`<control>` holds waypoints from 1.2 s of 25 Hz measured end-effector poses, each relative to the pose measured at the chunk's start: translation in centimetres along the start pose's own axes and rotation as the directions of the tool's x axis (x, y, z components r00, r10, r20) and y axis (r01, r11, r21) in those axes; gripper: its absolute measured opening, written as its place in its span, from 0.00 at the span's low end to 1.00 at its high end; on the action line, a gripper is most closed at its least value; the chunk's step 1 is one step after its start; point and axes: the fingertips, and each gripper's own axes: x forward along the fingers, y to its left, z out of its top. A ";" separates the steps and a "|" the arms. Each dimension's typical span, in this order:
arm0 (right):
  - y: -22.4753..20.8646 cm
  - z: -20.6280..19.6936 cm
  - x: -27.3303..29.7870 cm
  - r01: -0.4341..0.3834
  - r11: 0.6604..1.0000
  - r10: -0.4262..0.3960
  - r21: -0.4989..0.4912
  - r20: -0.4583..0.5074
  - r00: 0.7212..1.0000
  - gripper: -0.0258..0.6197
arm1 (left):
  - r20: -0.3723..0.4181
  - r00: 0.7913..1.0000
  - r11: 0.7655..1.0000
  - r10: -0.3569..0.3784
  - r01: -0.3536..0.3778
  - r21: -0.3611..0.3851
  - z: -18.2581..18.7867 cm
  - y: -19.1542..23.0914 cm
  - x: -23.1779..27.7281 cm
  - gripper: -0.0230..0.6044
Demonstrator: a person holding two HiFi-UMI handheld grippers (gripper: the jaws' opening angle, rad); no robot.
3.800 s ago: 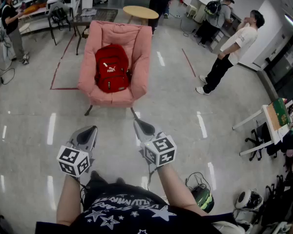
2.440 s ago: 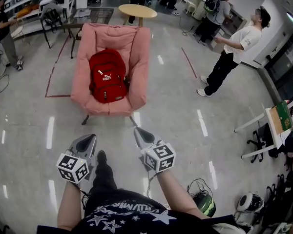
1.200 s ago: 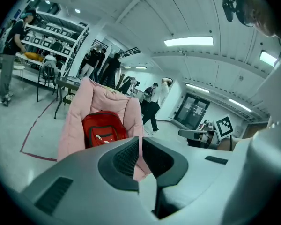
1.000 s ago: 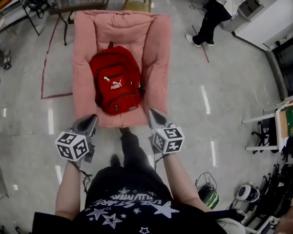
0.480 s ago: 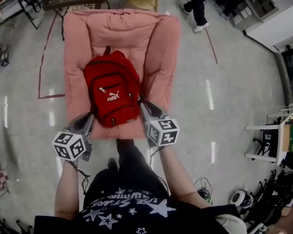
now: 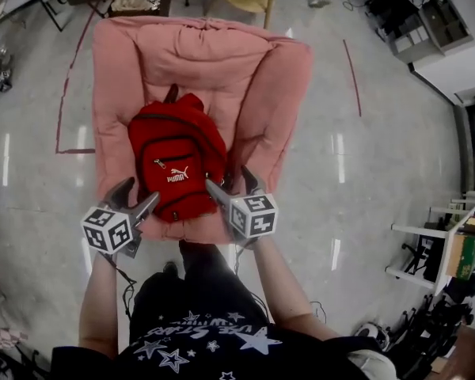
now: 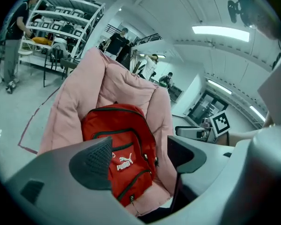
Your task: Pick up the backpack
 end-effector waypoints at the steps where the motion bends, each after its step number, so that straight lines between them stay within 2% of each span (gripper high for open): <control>1: -0.3 0.0 0.7 -0.010 1.000 0.010 -0.004 -0.015 1.000 0.75 | -0.003 1.000 1.000 0.017 -0.017 0.005 0.3 0.6 0.6 0.60; 6: -1.5 0.1 3.7 -0.052 0.997 0.048 -0.051 -0.075 0.996 0.75 | 0.005 0.997 0.996 0.082 -0.082 -0.026 1.0 3.8 3.4 0.69; 10: -2.3 0.4 5.9 -0.055 0.997 0.050 -0.060 -0.078 0.996 0.75 | -0.024 0.994 0.994 0.104 -0.105 -0.026 0.9 6.8 5.7 0.70; 14: -2.6 -0.1 8.2 -0.065 0.996 0.059 -0.057 -0.105 0.993 0.75 | -0.042 0.994 0.995 0.097 -0.098 -0.033 1.0 9.4 7.2 0.70; 18: -2.8 -0.9 10.7 -0.063 0.996 0.056 -0.063 -0.120 0.991 0.75 | -0.062 0.991 0.992 0.122 -0.123 -0.015 1.1 12.9 9.5 0.70; 23: -3.6 -0.9 14.0 -0.032 0.998 0.025 -0.059 -0.125 0.992 0.75 | -0.045 0.992 0.993 0.121 -0.122 -0.010 2.2 16.3 12.6 0.70; 26: -3.6 -1.0 14.7 -0.023 0.997 0.012 -0.078 -0.141 0.990 0.75 | -0.051 0.990 0.991 0.133 -0.134 -0.004 2.3 17.3 13.2 0.70; 30: -3.8 -1.2 16.5 -0.032 0.994 0.014 -0.106 -0.166 0.986 0.76 | -0.096 0.990 0.995 0.103 -0.103 0.007 2.0 18.0 15.0 0.70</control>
